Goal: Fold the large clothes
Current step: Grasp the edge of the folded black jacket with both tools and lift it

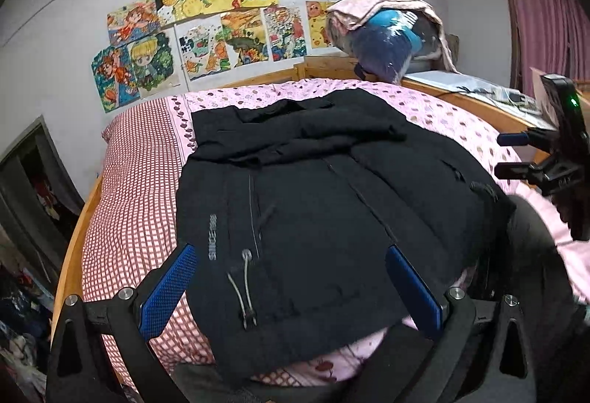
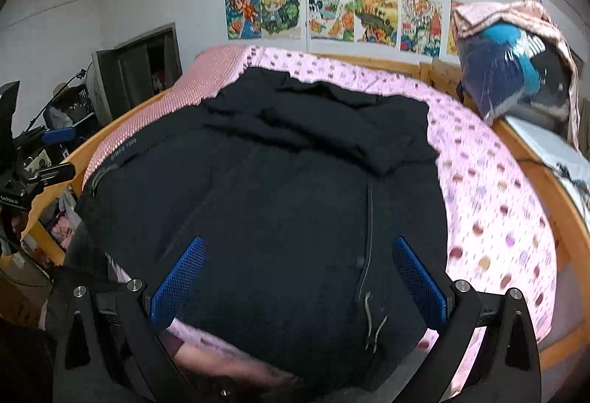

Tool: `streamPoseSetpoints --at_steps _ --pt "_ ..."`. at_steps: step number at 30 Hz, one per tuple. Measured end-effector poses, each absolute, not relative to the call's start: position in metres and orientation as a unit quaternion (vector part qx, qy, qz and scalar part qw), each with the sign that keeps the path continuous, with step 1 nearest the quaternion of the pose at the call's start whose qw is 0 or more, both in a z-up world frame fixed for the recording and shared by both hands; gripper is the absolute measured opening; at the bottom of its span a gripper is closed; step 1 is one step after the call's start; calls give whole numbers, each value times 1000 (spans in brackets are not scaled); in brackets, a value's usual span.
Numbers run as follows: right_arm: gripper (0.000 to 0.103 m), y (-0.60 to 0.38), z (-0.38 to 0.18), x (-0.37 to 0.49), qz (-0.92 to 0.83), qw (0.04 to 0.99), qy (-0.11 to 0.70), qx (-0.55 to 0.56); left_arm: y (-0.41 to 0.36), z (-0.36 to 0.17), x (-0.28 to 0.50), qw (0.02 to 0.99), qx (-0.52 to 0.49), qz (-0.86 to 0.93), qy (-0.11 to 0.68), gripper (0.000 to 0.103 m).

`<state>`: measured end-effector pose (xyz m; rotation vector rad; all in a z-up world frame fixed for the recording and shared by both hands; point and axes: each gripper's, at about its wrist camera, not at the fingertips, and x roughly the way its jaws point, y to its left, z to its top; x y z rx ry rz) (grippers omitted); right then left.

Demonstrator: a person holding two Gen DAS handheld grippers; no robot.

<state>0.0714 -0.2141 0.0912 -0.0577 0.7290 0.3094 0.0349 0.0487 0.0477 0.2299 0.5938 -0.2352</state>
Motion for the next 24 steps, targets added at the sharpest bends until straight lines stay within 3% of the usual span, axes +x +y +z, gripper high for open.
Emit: streamPoseSetpoints --at_steps 24 --pt "100 -196 16 50 139 883 440 -82 22 -47 25 901 261 -51 342 103"
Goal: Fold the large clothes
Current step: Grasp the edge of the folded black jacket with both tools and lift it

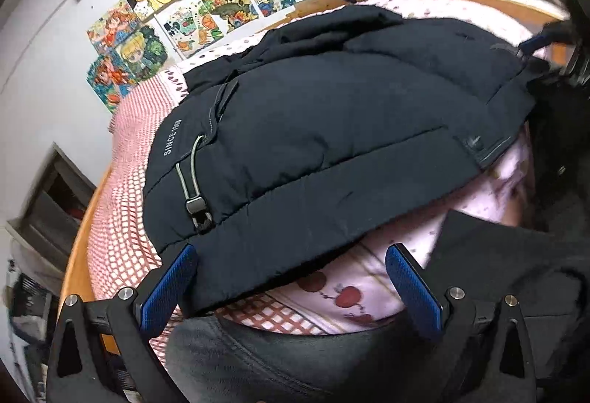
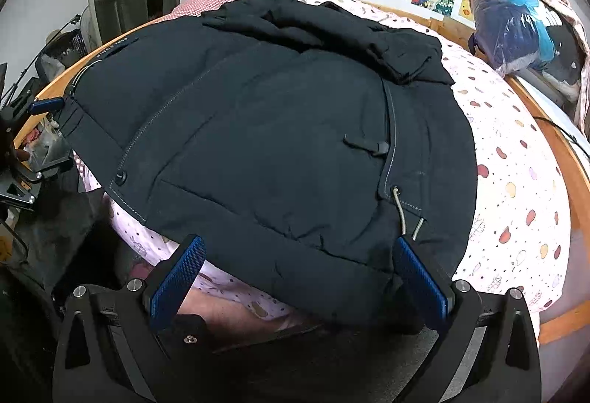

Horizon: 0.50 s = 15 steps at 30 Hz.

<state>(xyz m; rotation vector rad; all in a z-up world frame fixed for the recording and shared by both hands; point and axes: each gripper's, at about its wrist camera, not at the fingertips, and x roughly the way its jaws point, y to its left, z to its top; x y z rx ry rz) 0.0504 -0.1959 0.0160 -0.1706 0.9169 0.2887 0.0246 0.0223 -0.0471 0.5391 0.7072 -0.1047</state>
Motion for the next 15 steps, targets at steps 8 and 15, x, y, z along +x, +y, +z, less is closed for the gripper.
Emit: streamPoseSetpoints --at_steps 8,15 --pt "100 -201 11 59 123 881 451 -79 11 -68 29 886 347 1 307 103" --pt "100 -199 4 64 99 875 460 -113 9 -62 29 889 363 25 278 78"
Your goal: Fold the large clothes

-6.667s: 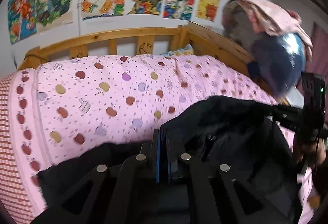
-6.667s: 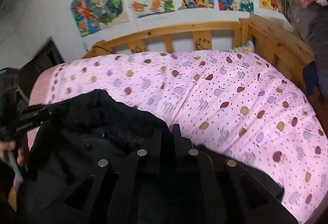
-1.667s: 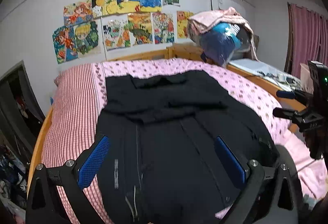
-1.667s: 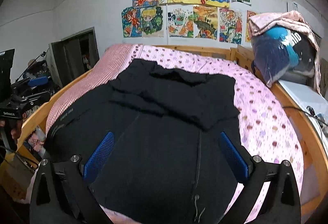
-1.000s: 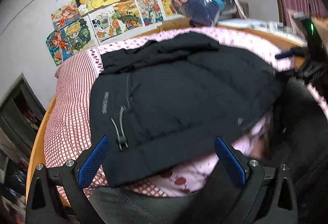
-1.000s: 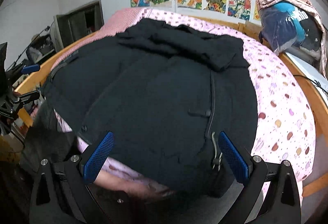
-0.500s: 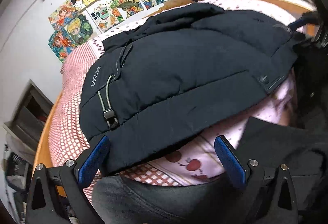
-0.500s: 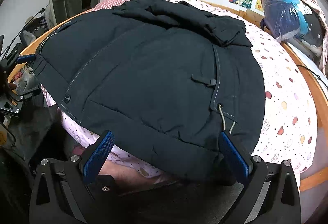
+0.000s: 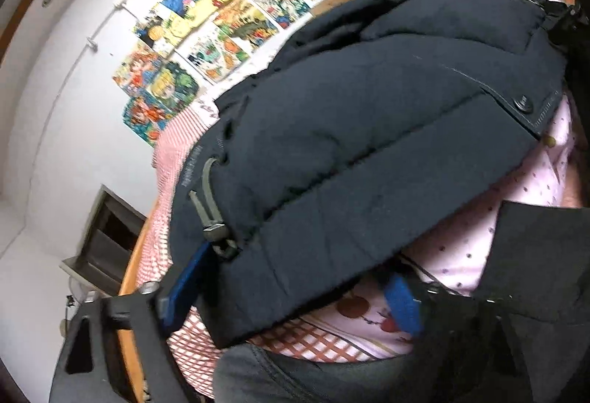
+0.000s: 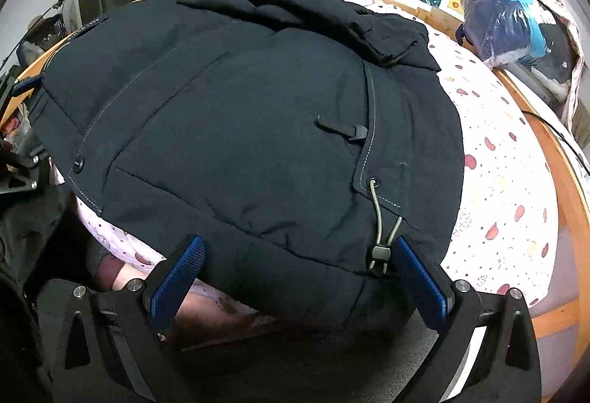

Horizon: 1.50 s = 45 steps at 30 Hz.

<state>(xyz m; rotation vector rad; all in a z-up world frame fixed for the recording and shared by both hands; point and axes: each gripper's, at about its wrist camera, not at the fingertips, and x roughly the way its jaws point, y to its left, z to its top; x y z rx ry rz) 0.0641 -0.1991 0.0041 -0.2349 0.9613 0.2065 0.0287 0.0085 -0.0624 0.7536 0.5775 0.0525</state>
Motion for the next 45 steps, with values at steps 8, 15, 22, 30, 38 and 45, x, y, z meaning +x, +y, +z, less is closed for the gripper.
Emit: streamPoseSetpoints --at_steps 8,15,22,30,38,45 --pt "100 -202 7 61 116 881 448 -101 13 -15 30 918 331 11 219 47" --pt "100 -201 14 54 129 888 429 -100 7 36 54 930 305 -26 205 16" --pt "100 -194 20 47 153 891 415 -102 2 80 94 946 244 -53 208 11" --pt "100 -179 11 45 131 884 421 -154 -12 107 132 950 225 -67 205 10" --pt "100 -170 5 64 78 878 429 -198 -18 110 145 950 221 -73 206 10" --pt "100 -154 -7 67 63 862 439 -244 -24 114 163 949 219 -89 207 10"
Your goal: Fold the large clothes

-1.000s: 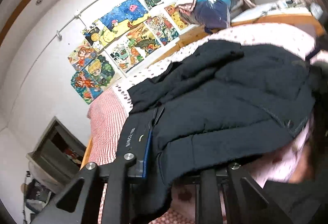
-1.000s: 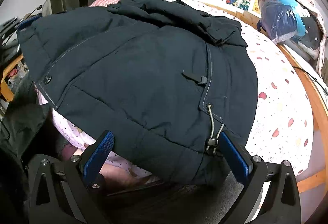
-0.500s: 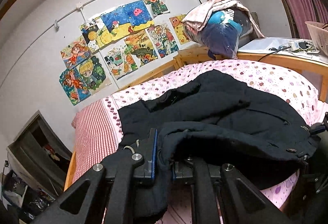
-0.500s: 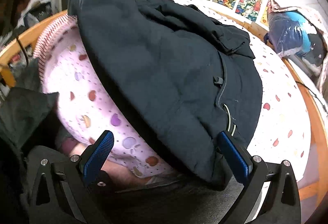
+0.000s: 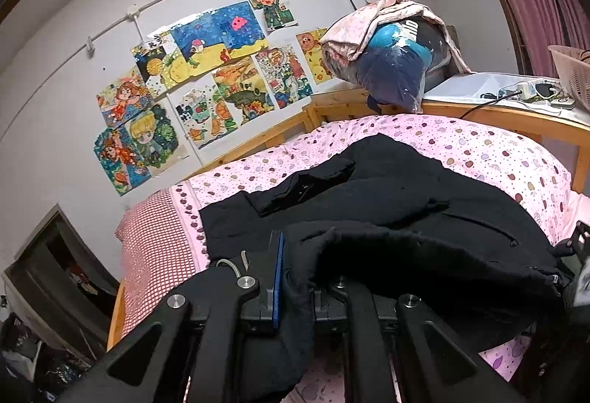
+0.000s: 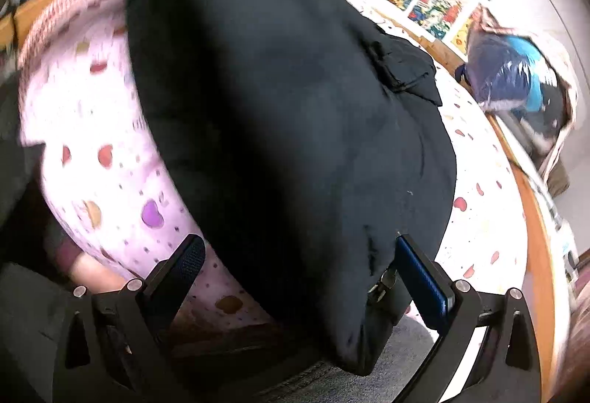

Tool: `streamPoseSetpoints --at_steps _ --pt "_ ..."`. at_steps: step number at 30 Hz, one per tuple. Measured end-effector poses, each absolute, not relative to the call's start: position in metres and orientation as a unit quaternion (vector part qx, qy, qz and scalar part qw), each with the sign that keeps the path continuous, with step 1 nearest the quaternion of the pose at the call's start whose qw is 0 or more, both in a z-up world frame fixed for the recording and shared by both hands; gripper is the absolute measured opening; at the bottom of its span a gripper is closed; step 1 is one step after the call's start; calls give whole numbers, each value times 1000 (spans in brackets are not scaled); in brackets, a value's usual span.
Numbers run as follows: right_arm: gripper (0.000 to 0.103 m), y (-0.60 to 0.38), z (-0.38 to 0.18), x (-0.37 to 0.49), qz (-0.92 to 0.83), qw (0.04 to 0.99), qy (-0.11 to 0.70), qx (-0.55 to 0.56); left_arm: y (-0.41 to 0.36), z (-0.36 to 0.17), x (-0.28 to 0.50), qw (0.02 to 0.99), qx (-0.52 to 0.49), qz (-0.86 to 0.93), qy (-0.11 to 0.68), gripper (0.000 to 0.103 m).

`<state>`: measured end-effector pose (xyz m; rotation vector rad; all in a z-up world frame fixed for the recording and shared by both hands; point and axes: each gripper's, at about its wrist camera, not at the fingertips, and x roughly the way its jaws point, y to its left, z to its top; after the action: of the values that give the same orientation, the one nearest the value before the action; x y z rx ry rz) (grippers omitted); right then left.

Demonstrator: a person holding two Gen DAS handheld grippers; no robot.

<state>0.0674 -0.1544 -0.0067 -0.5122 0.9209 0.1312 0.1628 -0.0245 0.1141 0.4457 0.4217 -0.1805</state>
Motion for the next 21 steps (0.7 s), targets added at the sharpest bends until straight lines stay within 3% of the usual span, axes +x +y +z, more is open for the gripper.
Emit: streamPoseSetpoints --at_steps 4,7,10,12,15,18,20,21 --pt "100 -140 -16 70 26 849 434 -299 -21 114 162 947 221 -104 209 10" --pt "99 -148 0 70 19 874 408 -264 -13 113 155 944 228 -110 211 10" --pt "81 -159 23 65 37 901 377 -213 0 112 148 942 225 -122 217 12" --pt "60 -160 35 62 48 910 359 -202 10 110 144 941 219 -124 225 13" --pt "47 -159 63 57 62 929 313 -186 22 107 137 939 216 -127 234 13" --pt "40 -167 90 58 73 944 279 -158 30 102 129 937 211 -135 243 14" --pt "37 -178 104 66 81 950 267 -138 37 96 121 935 202 -140 255 21" --pt "34 -181 114 71 89 953 261 -121 39 93 117 935 201 -139 259 29"
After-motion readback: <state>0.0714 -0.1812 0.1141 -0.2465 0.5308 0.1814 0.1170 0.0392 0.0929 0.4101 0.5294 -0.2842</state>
